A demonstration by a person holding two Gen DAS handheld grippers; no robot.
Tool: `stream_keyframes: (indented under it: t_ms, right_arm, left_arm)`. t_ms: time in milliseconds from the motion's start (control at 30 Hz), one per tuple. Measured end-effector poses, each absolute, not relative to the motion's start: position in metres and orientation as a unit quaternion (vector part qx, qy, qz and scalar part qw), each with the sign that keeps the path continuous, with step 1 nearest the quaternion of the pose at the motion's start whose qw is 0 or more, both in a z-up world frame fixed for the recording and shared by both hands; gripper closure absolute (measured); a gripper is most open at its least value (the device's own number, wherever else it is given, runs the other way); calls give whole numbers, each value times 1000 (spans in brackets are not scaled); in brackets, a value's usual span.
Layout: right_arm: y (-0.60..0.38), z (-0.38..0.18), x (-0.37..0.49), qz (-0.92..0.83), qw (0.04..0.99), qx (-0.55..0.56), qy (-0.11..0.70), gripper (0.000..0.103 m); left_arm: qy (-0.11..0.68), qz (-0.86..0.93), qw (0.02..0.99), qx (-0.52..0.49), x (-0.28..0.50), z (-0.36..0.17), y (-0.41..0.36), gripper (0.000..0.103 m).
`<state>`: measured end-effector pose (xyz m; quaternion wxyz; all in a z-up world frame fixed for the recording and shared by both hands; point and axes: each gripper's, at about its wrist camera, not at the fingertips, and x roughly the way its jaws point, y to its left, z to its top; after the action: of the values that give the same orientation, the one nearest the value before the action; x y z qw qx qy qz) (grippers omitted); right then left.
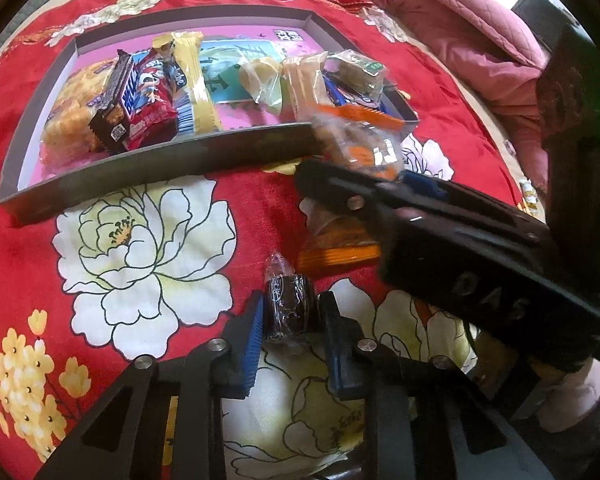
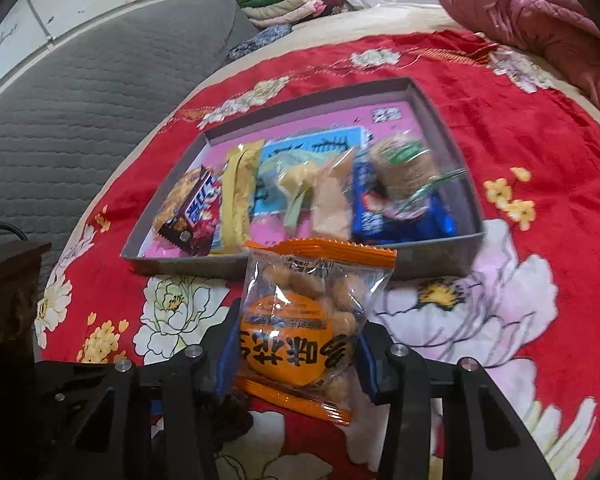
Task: Organize snacks
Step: 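Close left tool on the small dark candy while right tool grasps the orange peanut bag, then carry the candy with left tool while right tool carries the peanut bag over the tray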
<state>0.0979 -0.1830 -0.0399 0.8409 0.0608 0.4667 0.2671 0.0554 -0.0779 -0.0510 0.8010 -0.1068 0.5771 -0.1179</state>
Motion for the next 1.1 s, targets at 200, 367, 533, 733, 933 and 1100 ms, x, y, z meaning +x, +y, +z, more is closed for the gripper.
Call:
stream_keyframes:
  t_ms: [200,367,533,733,933,1100]
  right_arm:
    - [-195,-32,99,263,849,79,452,55]
    - [-194,-22,96,267,859,72,430,55]
    - [-192,-20,95,274,860,75,423,55]
    - [-191,-20,94,271,862,71,422,55]
    - [-191,-15,92,265,869,64,413,55]
    - [-186,-10,92,264,873,58,405,55]
  left_arm:
    - [568,-125,806,-111,53,-48,-74,75]
    - [560,-125,811,-117,51,-40,-67,75]
    - [551,-120,816,-124,47,-31,-56,75]
    - [542,-109,823,-132,46,-23,-47,75]
    - [529,-99,830,-145,48,-15,-36,75]
    - [516,-88,838,-151,50,-7,-25,75]
